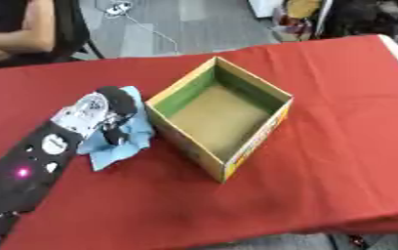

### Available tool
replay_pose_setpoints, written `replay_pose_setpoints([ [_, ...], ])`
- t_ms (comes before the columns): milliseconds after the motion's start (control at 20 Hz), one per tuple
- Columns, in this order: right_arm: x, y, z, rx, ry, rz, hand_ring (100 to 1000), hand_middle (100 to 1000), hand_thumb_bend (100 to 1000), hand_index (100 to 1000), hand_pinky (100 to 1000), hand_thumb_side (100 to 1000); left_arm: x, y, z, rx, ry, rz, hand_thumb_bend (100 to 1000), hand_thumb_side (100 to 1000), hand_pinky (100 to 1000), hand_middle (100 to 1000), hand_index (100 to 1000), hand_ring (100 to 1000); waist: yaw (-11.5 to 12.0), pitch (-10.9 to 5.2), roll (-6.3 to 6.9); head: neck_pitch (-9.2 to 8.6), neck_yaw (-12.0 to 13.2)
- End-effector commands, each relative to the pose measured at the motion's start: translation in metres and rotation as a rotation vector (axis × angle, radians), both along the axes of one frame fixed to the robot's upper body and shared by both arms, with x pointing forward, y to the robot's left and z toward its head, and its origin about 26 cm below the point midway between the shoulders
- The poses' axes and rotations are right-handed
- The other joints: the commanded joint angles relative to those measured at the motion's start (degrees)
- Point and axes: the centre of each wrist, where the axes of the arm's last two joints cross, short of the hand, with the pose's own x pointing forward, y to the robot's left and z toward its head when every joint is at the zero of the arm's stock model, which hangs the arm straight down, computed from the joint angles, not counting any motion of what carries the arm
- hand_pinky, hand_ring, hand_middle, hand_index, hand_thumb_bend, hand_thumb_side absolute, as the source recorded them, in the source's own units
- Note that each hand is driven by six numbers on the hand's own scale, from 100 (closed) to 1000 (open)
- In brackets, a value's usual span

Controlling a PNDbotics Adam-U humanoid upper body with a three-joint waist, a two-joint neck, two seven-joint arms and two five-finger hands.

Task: Pick up objects on the table and place them in the box.

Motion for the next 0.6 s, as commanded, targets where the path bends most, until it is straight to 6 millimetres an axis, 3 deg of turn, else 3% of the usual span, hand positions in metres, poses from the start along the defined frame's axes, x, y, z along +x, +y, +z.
replay_pose_setpoints([
  [50, -0.002, -0.001, 0.009, -0.004, -0.028, -0.004, 730, 821, 451, 979, 572, 645, 0.000, 0.037, 0.004, -0.246, -0.032, 0.182, 100, 269, 100, 130, 157, 100, 0.21, -0.54, -0.15, -0.08, -0.43],
  [250, -0.002, -0.002, 0.008, -0.003, -0.027, -0.009, 728, 820, 452, 979, 571, 645, -0.007, 0.063, 0.001, -0.507, -0.053, 0.366, 100, 310, 100, 106, 122, 100, 0.29, -0.59, -0.13, -0.08, -0.70],
  [600, -0.003, -0.003, 0.008, -0.001, -0.024, -0.018, 725, 818, 453, 977, 570, 645, -0.022, 0.083, 0.006, -0.863, -0.151, 0.518, 100, 349, 100, 119, 111, 100, 0.49, -0.51, -0.20, -0.08, -1.01],
])
